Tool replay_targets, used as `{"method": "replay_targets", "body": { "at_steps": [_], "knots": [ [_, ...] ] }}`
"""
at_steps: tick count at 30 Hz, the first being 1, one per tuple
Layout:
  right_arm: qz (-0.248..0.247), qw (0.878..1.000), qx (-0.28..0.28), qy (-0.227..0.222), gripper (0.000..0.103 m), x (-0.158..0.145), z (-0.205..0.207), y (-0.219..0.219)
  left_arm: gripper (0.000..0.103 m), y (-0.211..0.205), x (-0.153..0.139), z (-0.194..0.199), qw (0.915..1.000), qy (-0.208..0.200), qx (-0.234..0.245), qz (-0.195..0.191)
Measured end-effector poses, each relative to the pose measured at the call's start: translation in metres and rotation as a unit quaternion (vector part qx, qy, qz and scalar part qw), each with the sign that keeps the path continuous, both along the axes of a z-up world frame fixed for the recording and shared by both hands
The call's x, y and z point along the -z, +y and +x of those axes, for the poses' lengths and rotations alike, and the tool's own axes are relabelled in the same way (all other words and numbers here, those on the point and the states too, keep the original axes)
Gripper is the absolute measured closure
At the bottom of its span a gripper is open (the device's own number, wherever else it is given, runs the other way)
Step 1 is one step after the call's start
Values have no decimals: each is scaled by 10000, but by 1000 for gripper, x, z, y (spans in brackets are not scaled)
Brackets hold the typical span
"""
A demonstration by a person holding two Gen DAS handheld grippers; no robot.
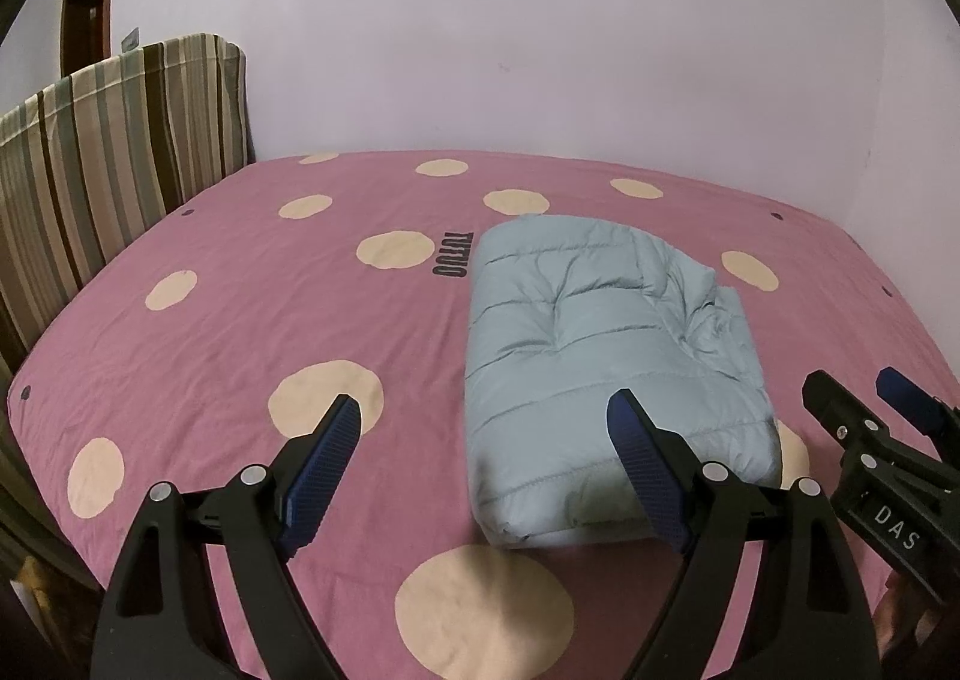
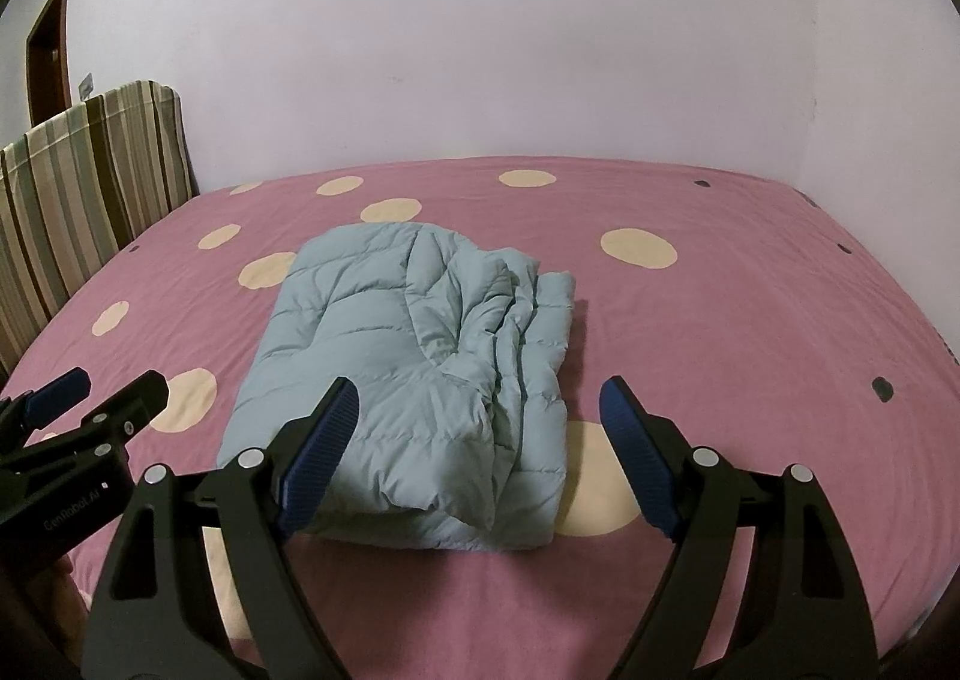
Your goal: Fold large clothes
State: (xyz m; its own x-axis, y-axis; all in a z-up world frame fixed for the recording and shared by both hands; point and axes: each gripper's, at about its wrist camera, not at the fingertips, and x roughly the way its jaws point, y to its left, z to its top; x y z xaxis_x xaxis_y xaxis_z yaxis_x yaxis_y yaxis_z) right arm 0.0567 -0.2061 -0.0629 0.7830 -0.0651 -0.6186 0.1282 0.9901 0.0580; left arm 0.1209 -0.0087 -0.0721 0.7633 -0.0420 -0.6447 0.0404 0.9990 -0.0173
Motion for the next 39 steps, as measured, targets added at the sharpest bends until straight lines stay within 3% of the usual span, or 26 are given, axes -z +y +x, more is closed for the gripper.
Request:
{"method": "replay_targets", "body": {
  "at_steps": [39],
  "knots": [
    [-43,9999,-100,-55,21,-2,-4,6,18,2,1,-6,9999,83,-59,45]
  ]
}}
